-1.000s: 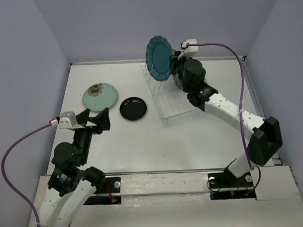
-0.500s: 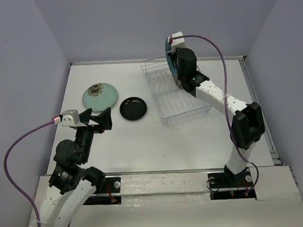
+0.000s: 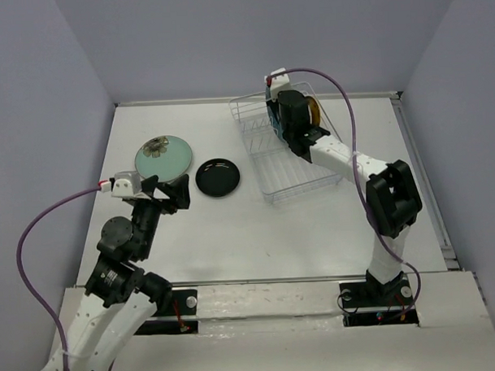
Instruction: Load the plates into the dish rack
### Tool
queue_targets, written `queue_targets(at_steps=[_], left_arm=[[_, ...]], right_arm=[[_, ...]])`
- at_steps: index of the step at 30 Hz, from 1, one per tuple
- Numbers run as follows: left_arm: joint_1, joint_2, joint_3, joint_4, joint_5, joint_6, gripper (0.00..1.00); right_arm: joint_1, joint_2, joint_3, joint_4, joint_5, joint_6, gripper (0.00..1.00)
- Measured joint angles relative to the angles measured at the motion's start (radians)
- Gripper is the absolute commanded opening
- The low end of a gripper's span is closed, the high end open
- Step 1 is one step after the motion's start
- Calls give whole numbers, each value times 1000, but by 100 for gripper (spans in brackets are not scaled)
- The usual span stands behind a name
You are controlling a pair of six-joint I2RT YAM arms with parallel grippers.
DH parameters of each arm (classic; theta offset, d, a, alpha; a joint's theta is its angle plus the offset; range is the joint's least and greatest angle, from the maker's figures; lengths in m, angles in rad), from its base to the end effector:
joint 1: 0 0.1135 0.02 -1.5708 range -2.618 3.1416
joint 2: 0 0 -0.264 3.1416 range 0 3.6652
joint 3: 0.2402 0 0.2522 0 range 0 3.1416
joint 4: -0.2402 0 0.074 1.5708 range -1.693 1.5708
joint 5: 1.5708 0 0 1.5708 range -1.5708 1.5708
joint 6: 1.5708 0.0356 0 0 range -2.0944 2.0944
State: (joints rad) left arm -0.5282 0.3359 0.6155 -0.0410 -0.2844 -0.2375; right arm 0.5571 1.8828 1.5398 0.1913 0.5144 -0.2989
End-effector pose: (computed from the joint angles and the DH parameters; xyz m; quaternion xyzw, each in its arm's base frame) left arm 0.0869 -0.0391 0.3514 -0.0217 0.6214 -0.2095 0.7547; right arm 0.3961 0.2261 0.3230 -0.1537 0.7363 -0.1103 0.6497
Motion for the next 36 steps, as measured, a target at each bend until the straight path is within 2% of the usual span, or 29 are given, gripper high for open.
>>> queue_targets(at_steps=[3, 5, 6, 7, 9, 10, 12, 16, 20, 27, 32, 36], left_arm=[[0, 65, 0, -5, 20, -6, 99], [0, 117, 0, -14, 39, -16, 99], [2, 133, 0, -17, 46, -19, 99], [6, 154, 0, -21, 63, -29, 99], [18, 175, 0, -25, 81, -42, 99], [27, 183, 0, -24, 93, -50, 99], [48, 201, 0, -24, 108, -63, 99], [121, 267, 8, -23, 169, -114, 99], [204, 344, 10, -2, 249, -204, 99], [386, 433, -69, 145, 330, -418, 96], [433, 488, -231, 282, 277, -630, 93], [460, 647, -281, 380, 225, -748, 88]], right_arm=[[0, 18, -31, -2, -2, 61, 10], [0, 37, -45, 18, 7, 94, 20], [0, 41, -45, 23, 10, 108, 25], [-1, 42, -49, 24, 8, 127, 38], [-3, 42, -54, 21, 13, 149, 53], [-3, 42, -54, 23, 17, 163, 64], [-2, 35, -54, 23, 23, 183, 75], [-1, 1, -54, -16, 10, 233, 88], [2, -105, -80, -51, -40, 300, 92], [0, -441, -289, -57, -179, 463, 92], [0, -578, -398, -50, -293, 536, 92], [0, -629, -457, -55, -341, 558, 92]])
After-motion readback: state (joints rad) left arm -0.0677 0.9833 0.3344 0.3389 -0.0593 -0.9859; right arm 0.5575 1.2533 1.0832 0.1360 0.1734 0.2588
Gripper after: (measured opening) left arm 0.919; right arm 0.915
